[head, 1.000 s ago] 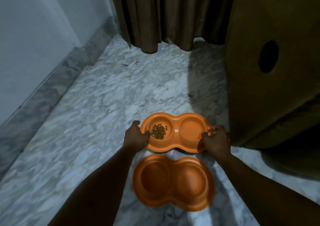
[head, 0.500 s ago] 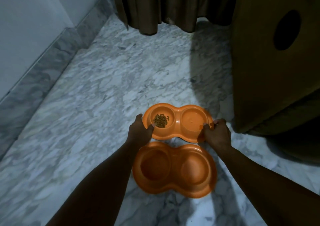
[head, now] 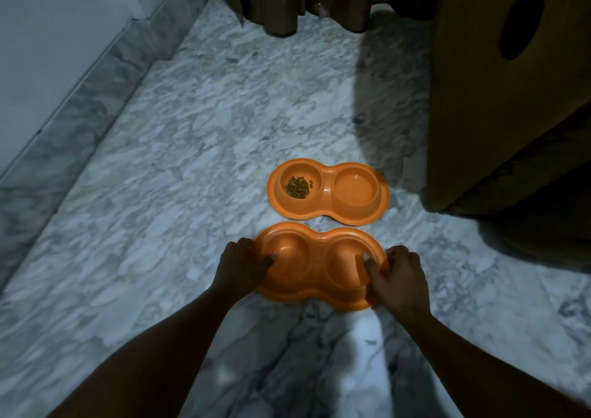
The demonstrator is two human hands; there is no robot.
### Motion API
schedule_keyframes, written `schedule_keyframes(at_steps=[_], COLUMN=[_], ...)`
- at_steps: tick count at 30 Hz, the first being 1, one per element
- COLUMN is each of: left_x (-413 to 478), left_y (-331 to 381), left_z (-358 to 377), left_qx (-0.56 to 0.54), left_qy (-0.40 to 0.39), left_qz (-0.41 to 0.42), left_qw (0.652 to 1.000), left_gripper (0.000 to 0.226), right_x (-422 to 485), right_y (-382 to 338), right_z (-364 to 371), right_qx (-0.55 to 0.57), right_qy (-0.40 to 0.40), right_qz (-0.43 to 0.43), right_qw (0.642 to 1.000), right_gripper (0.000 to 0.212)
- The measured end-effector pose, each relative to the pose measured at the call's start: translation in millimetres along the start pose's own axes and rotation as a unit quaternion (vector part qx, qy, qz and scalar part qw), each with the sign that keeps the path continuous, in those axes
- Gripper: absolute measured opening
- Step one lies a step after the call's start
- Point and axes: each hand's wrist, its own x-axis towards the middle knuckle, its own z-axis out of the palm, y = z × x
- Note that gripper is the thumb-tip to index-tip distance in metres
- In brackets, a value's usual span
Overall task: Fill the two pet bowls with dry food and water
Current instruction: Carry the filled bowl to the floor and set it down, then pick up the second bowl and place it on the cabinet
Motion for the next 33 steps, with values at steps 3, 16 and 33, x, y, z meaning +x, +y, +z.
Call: schedule_keyframes(at_steps=[3,16,33], left_x=[-4.1,-12.7,-376.8], left_y=[-0.2,32.4,247.2], left_z=[-0.5,-24.9,-358.7], left_qx=[0.003,-0.015,-0.194], left_qy=[0.000,-0.005,0.128], left_qz=[-0.025,-0.035,-0.162], left_qw=[1.000,0.999,0.959], left_gripper=[0.062,0.030,0.044], right_x=[-0.7,8.8,-186.7], right_y=[-2.4,-8.4,-271.8], right_z=[0.8,-34.3,-429.3], right_qx=[-0.002,0.017,0.003], right_qy=[-0.024,-0.010,-0.040], right_qz=[0.006,-0.012,-0.122], right_qw=[1.000,1.000,0.992], right_gripper=[0.050,0.045,0.039])
